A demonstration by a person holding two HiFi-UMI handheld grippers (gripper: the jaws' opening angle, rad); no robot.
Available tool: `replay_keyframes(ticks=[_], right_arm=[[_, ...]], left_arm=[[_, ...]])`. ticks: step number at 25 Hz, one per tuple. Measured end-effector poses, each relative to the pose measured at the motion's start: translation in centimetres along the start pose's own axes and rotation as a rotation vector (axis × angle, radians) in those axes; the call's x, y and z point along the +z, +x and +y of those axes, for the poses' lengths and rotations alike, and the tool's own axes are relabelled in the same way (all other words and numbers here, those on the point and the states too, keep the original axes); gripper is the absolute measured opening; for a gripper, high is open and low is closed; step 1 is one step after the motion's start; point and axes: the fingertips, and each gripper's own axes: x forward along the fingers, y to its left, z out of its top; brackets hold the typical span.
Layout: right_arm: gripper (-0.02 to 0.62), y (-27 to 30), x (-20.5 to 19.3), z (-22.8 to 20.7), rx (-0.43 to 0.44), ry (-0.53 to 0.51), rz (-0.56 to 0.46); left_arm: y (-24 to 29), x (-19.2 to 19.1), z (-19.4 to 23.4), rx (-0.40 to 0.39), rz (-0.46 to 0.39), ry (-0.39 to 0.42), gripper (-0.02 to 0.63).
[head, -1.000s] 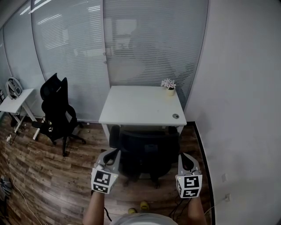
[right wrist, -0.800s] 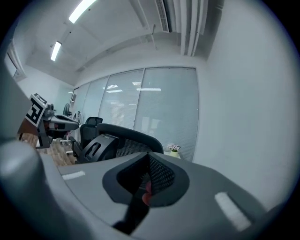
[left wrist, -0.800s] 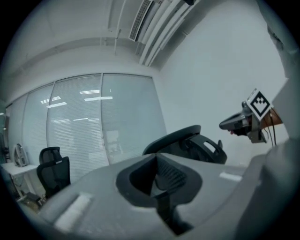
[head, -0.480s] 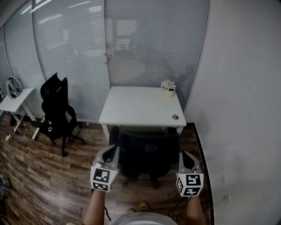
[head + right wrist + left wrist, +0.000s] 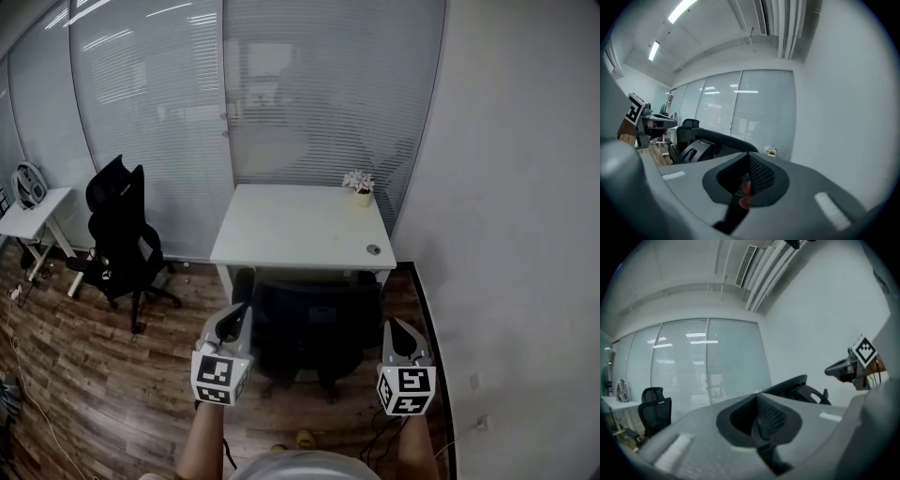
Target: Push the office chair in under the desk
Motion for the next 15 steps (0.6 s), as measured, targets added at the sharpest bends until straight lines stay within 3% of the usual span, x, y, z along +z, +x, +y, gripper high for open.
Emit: replay_keyframes(ticks=[15], right_arm=[[0.002, 0.01, 0.6, 0.43, 0.014, -0.021, -0.016]], left_arm=[[-0.61, 0.01, 0.42, 0.005, -0.013, -0.047, -0.003]])
